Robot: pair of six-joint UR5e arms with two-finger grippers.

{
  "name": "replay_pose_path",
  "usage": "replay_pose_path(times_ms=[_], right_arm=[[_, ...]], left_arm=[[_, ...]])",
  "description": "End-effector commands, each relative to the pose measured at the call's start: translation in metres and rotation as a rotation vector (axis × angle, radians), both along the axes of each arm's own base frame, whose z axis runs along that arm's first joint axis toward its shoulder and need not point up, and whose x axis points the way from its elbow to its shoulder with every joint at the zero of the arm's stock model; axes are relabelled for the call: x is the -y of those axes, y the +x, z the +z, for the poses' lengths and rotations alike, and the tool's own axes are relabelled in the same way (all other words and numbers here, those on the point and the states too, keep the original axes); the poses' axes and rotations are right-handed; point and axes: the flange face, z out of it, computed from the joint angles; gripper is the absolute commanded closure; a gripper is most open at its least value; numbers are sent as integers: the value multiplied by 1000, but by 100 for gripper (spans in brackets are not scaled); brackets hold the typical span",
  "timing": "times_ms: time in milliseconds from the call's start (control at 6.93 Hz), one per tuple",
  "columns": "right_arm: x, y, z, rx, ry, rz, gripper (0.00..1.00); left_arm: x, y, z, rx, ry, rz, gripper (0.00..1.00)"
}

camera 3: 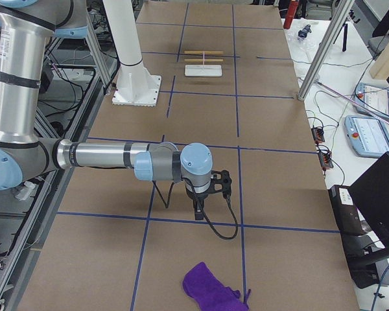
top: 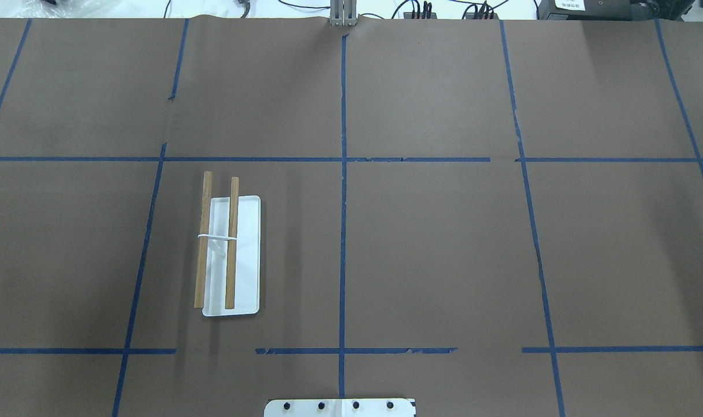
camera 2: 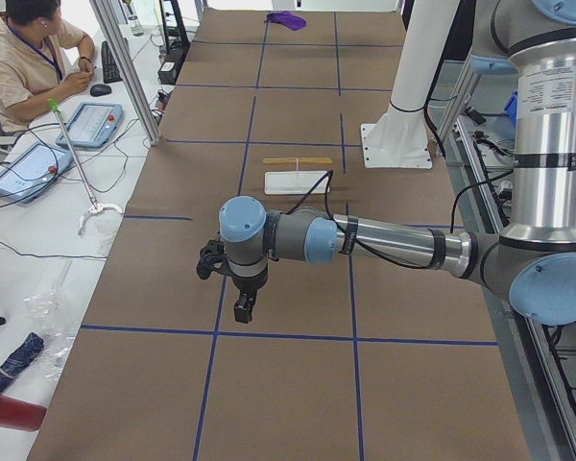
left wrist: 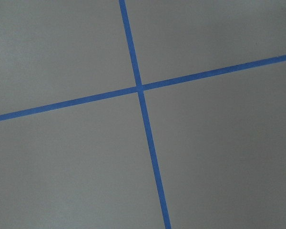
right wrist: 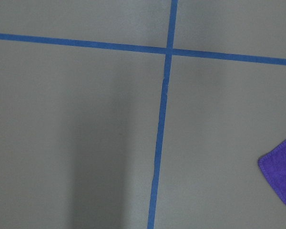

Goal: Hang towel on rack

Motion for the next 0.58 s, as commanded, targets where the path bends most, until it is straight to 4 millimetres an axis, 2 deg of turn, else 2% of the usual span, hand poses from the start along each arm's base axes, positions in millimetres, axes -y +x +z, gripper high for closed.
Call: replay_pose_path(times_ms=[0, 288, 433], right_arm=[[1, -1, -2, 0, 4, -1, 0], [13, 0, -12, -11, 30, -2, 0], [15, 0, -16, -10, 49, -1, 0]], left_arm=[[4, 0, -6, 9, 18, 2, 0], [4, -1, -8, 5, 22, -1, 0], [6, -1, -16, 9, 55, -1, 0]])
